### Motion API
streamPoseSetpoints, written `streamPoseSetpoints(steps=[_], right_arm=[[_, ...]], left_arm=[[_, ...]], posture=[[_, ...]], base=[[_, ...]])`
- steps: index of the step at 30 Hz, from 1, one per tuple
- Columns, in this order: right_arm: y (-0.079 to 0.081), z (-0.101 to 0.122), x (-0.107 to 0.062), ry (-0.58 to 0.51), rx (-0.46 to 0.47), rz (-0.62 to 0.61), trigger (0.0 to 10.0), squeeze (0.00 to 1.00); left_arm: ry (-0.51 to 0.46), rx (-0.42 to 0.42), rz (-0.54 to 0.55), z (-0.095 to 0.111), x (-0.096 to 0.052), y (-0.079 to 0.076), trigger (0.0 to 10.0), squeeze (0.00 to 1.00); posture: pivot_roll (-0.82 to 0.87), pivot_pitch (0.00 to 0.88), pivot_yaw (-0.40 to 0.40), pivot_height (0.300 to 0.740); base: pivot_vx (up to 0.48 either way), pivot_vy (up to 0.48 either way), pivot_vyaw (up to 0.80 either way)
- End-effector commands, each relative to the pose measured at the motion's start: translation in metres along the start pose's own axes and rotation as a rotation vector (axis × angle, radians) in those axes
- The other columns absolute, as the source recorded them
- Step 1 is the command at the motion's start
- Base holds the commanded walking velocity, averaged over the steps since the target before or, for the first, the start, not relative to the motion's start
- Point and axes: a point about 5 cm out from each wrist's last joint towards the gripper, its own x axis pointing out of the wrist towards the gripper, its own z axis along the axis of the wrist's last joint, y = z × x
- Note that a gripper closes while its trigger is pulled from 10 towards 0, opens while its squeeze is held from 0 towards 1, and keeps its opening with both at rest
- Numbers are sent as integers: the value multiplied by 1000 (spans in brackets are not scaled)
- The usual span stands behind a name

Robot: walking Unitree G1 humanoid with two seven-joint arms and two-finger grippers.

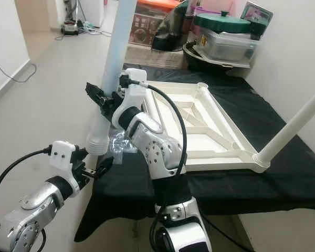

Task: Building children table

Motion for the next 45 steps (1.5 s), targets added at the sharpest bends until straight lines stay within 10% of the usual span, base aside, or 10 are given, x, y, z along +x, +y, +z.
streamPoseSetpoints(steps=[1, 23, 24, 34, 35, 39, 40, 45], right_arm=[[12, -30, -5, 44, 105, 38, 0, 0], [16, -52, -11, 139, 65, 81, 0, 0], [16, -51, -11, 137, 61, 84, 0, 0], [15, -48, -12, 122, 47, 96, 0, 0], [16, -46, -12, 120, 40, 104, 10000, 0], [16, -45, -11, 121, 31, 107, 10000, 0], [13, -40, -11, 102, 43, 105, 10000, 1000], [10, -36, -11, 87, 51, 105, 10000, 1000]], left_arm=[[-15, 1, -1, 1, 2, -2, 10000, 0], [-59, 17, -37, 8, 9, -12, 10000, 0], [-63, 24, -48, 8, 9, -13, 0, 0], [-64, 52, -22, 5, 8, -9, 0, 0], [-64, 58, -18, 4, 8, -9, 0, 0], [-64, 64, -19, 4, 7, -10, 0, 0], [-48, 69, -44, 3, 7, -14, 0, 0], [-31, 71, -71, 1, 6, -18, 0, 0]], posture=[[111, 0, -147, 740], [118, 0, -149, 740], [118, 0, -149, 740], [117, 0, -149, 740], [117, 0, -151, 740], [117, 0, -151, 740], [121, 0, -154, 740], [121, 0, -155, 740]], base=[[0, 0, 0], [0, 0, 0], [0, 0, 0], [0, 0, 0], [0, 0, 0], [0, 0, 0], [0, 0, 0], [0, 0, 0]])
